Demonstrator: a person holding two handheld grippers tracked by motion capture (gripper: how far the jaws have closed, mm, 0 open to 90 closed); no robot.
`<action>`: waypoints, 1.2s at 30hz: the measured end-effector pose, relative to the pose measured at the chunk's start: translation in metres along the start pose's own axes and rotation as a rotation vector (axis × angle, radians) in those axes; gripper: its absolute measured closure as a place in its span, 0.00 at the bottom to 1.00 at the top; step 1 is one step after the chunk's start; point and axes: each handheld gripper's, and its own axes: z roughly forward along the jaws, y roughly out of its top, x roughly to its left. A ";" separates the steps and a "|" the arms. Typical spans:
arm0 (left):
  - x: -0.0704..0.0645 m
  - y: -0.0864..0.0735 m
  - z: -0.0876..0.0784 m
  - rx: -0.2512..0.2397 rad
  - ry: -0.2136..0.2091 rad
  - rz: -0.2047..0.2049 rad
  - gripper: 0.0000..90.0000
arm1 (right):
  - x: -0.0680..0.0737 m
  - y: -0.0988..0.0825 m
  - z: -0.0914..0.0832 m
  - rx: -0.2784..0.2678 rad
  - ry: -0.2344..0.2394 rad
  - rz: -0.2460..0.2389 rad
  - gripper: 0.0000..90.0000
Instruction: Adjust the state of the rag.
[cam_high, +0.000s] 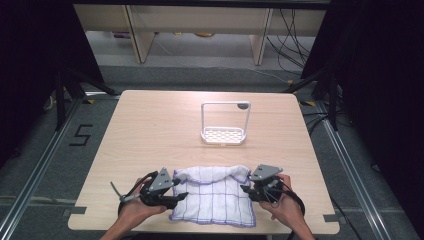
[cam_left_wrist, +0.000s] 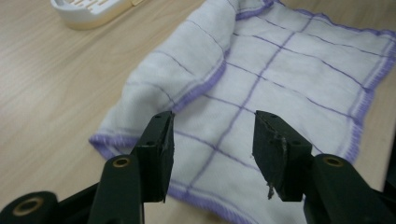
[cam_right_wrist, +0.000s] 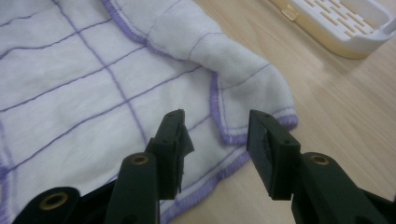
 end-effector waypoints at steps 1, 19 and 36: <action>0.003 0.003 0.006 0.007 0.011 0.009 0.54 | -0.001 0.002 0.004 0.008 0.004 0.003 0.65; 0.034 0.036 0.036 0.033 0.031 0.103 0.95 | -0.031 0.028 0.013 -0.030 0.037 0.022 0.98; 0.112 0.046 0.080 0.064 0.096 -0.116 0.86 | -0.103 0.041 0.081 0.032 -0.065 0.230 0.96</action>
